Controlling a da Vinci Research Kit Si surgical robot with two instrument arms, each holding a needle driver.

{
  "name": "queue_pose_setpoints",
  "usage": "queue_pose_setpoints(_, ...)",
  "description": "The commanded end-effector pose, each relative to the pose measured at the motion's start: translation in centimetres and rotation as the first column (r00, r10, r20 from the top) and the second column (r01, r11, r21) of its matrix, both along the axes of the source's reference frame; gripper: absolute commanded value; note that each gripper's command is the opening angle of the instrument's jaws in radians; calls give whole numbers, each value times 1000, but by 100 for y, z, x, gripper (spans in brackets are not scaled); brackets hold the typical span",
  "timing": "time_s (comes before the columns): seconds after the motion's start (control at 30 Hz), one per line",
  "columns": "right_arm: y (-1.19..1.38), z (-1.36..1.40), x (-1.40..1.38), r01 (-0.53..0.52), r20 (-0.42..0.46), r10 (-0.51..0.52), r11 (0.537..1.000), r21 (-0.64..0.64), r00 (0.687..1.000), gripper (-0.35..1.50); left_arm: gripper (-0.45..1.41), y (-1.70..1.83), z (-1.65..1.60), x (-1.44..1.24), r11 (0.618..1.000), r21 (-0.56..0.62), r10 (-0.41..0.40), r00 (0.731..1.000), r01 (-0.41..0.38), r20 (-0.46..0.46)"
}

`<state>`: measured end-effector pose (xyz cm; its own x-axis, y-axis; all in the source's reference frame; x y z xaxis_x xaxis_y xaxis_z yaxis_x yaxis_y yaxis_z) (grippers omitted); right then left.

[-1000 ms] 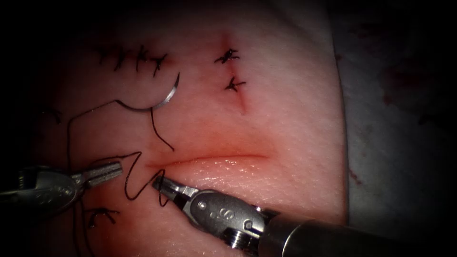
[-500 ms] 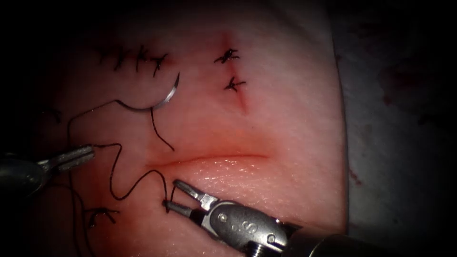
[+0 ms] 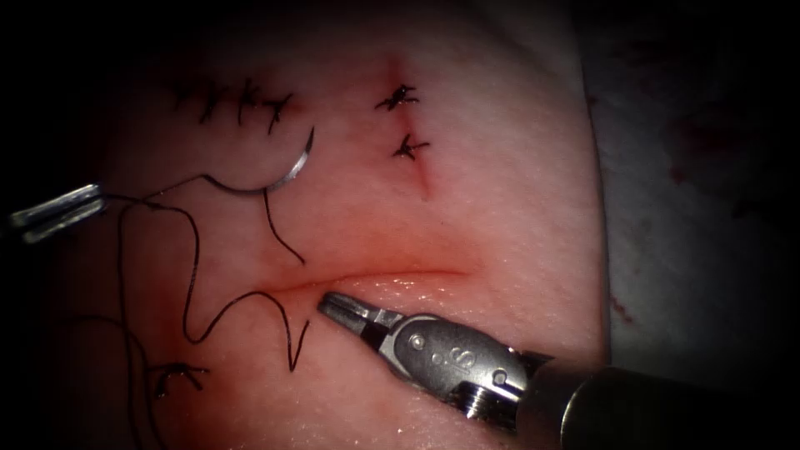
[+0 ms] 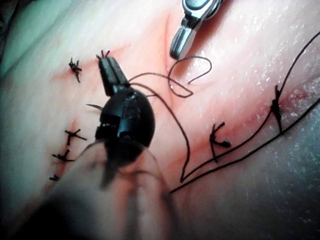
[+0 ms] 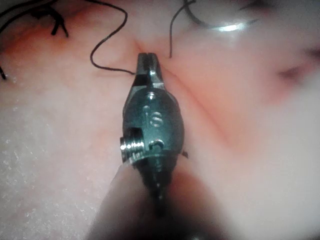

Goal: Wound Closure
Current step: Wrap the suture two times counter clockwise around the right tool.

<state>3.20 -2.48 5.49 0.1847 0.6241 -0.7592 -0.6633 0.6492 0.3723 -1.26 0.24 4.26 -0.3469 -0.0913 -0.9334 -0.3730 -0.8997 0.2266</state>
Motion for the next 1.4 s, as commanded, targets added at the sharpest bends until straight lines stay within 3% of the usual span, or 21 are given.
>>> queue_pose_setpoints(0.03, 8, 5, 14, 2, -13, -2, 1000, -1, 1000, -21, -45, 5, 2, -6, 1000, -7, 18, 999, -17, 42)
queue_pose_setpoints(0.1, 13, 7, 22, 16, -37, -16, 1000, -3, 999, -35, -45, 9, -4, -7, 998, -10, 60, 988, -59, 145)
queue_pose_setpoints(0.27, 20, 22, 56, 126, -145, -126, 992, -9, 981, -35, -45, 33, -10, -10, 992, -5, 120, 936, -125, 330)
queue_pose_setpoints(0.47, 15, 46, 81, 226, -263, -203, 972, 62, 943, -35, -45, 62, -1, -14, 988, -9, 144, 895, -155, 422)
queue_pose_setpoints(0.7, 9, 67, 79, 346, -480, -263, 934, 92, 837, -35, -45, 80, 11, -23, 984, -15, 164, 865, -178, 474)
queue_pose_setpoints(0.9, 2, 58, 87, 403, -661, -275, 914, 46, 699, -35, -45, 93, 38, -38, 978, -18, 191, 859, -207, 475)
queue_pose_setpoints(1.03, -2, 42, 95, 430, -748, -279, 903, 9, 602, -35, -45, 103, 68, -41, 981, -1, 175, 886, -193, 430)
queue_pose_setpoints(1.2, 3, 12, 100, 398, -801, -241, 917, -3, 548, -35, -45, 102, 111, -38, 985, -3, 163, 916, -174, 367)
queue_pose_setpoints(1.33, 19, -18, 97, 329, -862, -168, 944, -2, 478, -35, -45, 94, 139, -36, 985, -9, 163, 929, -170, 331)
queue_pose_setpoints(1.4, 30, -28, 93, 270, -865, -114, 963, 26, 489, -35, -45, 88, 150, -35, 985, -6, 165, 933, -172, 319)
